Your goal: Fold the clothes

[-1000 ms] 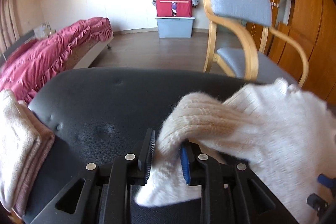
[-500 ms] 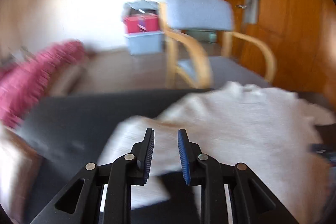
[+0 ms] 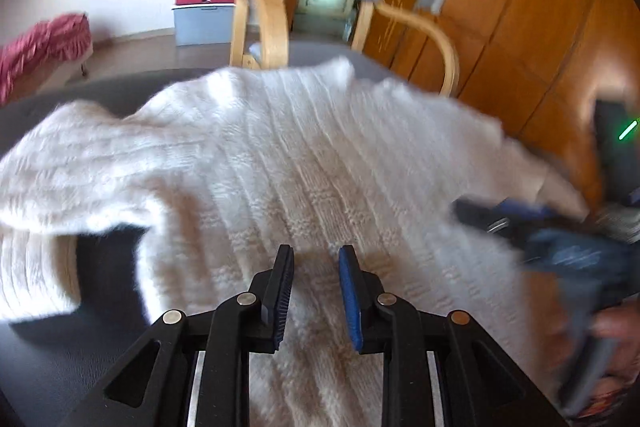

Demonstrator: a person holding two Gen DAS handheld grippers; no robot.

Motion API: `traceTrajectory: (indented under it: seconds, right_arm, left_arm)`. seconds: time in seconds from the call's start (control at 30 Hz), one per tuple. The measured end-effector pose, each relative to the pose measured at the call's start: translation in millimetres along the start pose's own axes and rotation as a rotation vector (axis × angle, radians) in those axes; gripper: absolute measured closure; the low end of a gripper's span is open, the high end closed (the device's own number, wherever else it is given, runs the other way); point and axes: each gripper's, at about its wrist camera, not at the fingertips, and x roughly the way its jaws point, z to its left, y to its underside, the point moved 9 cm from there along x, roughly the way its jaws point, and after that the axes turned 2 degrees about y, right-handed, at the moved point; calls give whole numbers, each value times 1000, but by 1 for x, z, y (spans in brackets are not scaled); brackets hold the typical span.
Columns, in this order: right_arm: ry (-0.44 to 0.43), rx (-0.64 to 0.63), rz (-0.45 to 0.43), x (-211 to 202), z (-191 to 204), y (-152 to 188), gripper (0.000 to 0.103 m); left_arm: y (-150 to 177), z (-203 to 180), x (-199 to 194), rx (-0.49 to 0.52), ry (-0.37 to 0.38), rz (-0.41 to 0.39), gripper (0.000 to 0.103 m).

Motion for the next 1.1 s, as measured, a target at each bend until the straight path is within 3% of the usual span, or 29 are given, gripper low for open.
traceTrajectory:
  seconds: [0.03, 0.1, 0.17, 0.3, 0.4, 0.53, 0.63, 0.8, 0.9, 0.97, 1.1]
  right_arm:
    - [-6, -2, 6, 7, 3, 1, 0]
    - [87, -79, -45, 14, 7, 4, 0]
    - [129, -119, -48, 19, 12, 6, 0]
    - [111, -102, -57, 20, 13, 4, 0]
    - [120, -107, -60, 21, 15, 3, 0]
    - [119, -105, -62, 23, 18, 2, 0]
    - [121, -106, -63, 25, 19, 1, 0]
    - [118, -104, -65, 27, 19, 0, 0]
    - [120, -105, -66, 27, 19, 1, 0]
    - [120, -105, -66, 27, 19, 1, 0]
    - [119, -104, -67, 27, 17, 1, 0]
  left_arm:
    - [-4, 9, -12, -37, 3, -43, 80]
    - [-11, 34, -39, -100, -32, -135, 80]
    - [-15, 67, -68, -152, -124, -230, 80]
    - [-11, 137, -122, -267, -289, -372, 79]
    - [-2, 172, -131, -320, -329, -362, 79]
    - [13, 195, -117, -380, -254, -272, 76]
    - [19, 192, -108, -367, -193, -225, 75]
    - [21, 182, -105, -233, -169, -170, 74]
    - [29, 193, -99, -232, -160, -106, 73]
    - [31, 195, -86, -254, -116, -64, 72]
    - [26, 194, -76, -306, -64, -76, 71]
